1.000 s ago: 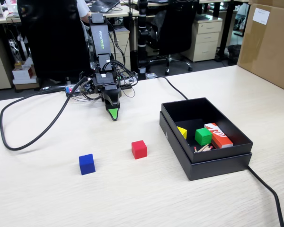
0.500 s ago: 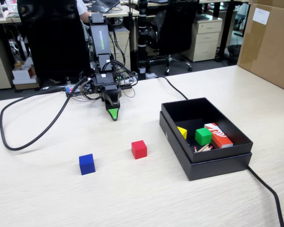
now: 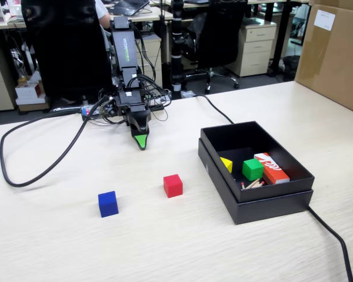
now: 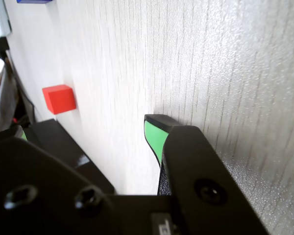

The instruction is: Put the red cube on top of the blue cube

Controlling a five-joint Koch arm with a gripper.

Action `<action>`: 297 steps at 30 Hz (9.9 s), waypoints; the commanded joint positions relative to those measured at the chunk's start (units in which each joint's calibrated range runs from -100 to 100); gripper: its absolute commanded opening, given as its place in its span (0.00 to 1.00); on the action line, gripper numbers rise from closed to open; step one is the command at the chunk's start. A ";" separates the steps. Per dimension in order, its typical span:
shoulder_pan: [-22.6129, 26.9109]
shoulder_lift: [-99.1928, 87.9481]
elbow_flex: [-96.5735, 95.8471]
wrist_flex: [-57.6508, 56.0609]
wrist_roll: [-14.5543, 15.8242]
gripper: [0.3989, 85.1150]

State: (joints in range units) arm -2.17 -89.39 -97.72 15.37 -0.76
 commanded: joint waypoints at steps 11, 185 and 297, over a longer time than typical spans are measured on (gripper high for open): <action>0.00 0.06 -0.29 -0.21 -0.10 0.57; 4.40 79.69 101.62 -60.25 6.06 0.56; -8.89 85.66 117.30 -63.19 -5.08 0.04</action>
State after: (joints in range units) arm -10.67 -2.78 17.30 -47.89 -5.20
